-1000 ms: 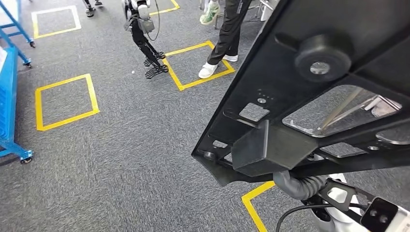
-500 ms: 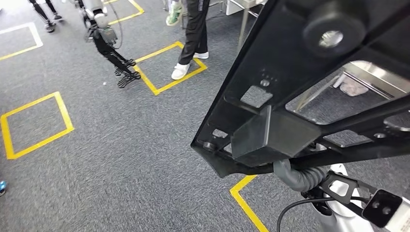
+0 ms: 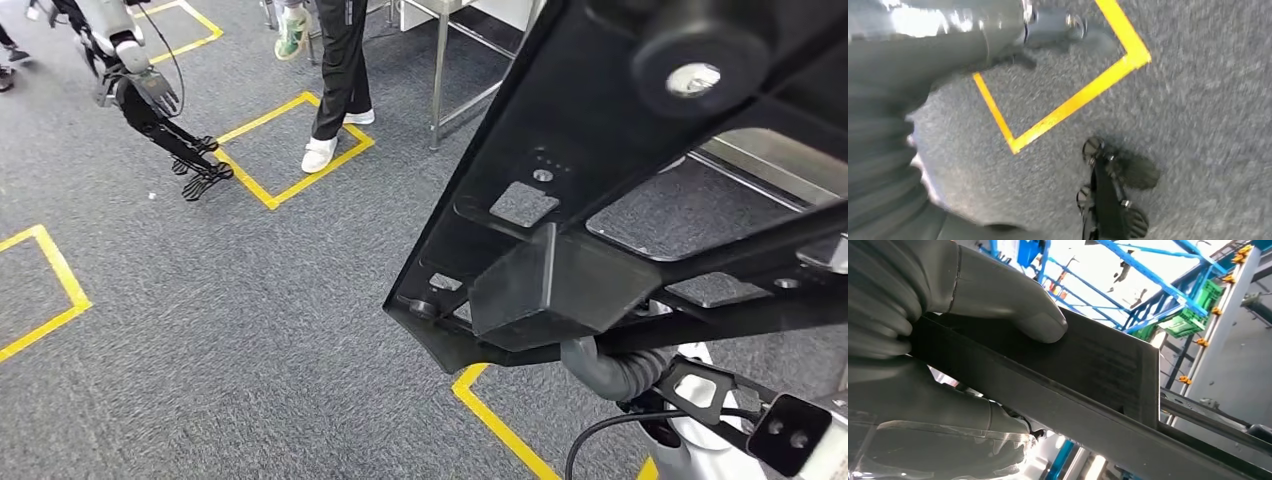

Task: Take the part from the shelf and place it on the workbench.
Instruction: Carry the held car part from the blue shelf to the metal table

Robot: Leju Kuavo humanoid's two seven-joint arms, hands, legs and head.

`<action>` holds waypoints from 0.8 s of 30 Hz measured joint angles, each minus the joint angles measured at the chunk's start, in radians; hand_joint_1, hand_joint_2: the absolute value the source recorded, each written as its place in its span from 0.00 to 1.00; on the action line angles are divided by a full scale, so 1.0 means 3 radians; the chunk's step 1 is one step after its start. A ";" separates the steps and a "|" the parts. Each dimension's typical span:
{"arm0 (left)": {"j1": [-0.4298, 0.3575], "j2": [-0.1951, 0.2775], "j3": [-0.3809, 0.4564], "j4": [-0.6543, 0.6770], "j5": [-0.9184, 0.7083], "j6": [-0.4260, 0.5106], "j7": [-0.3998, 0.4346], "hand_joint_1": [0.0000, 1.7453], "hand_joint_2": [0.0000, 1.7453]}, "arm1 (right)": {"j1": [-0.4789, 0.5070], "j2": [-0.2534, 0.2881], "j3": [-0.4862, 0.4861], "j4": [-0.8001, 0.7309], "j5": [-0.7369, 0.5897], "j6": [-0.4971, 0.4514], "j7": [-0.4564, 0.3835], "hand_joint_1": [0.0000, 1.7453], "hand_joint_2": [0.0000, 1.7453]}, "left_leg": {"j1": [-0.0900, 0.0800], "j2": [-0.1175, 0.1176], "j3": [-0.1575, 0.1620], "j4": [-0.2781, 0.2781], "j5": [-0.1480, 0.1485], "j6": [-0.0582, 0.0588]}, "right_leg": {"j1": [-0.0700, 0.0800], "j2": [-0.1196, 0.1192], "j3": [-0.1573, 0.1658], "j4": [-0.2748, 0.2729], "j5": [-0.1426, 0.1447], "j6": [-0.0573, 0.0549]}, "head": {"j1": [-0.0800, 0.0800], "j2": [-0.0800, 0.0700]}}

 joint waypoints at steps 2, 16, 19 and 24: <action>0.0015 0.0000 0.0001 0.0000 -0.0001 0.0000 0.0008 0.00 1.00 | -0.0004 0.0002 0.0017 0.0014 0.0005 0.0002 -0.0001 1.00 1.00 | -0.0014 0.0089 -0.0004 0.0001 -0.0006 0.0012 | -0.0008 -0.0094 -0.0210 0.0427 -0.0172 0.0016 | 0.0007 0.0000; -0.0004 -0.0024 0.0002 0.0001 0.0016 -0.0007 0.0076 0.00 1.00 | -0.0116 0.0024 0.0037 0.0046 -0.0055 0.0073 0.0071 1.00 1.00 | -0.0030 0.0107 -0.0162 0.0521 -0.0372 -0.0137 | 0.0027 -0.0149 0.0251 -0.0481 0.0253 -0.0184 | -0.0018 -0.0001; 0.0022 -0.0025 0.0004 0.0001 0.0038 -0.0007 0.0070 0.00 1.00 | -0.0103 0.0030 0.0040 0.0076 -0.0057 0.0120 0.0049 1.00 1.00 | -0.0028 0.0071 -0.0398 0.0939 -0.0455 -0.0145 | 0.0030 -0.0017 0.0250 -0.0468 0.0251 -0.0188 | -0.0024 0.0000; 0.0028 -0.0023 0.0014 0.0001 0.0049 -0.0011 0.0030 0.00 1.00 | -0.0113 0.0041 0.0041 0.0137 -0.0058 0.0168 0.0016 1.00 1.00 | -0.0024 -0.0147 -0.0051 0.0067 0.0002 -0.0090 | 0.0027 0.0188 0.0237 -0.0421 0.0229 -0.0143 | -0.0024 -0.0001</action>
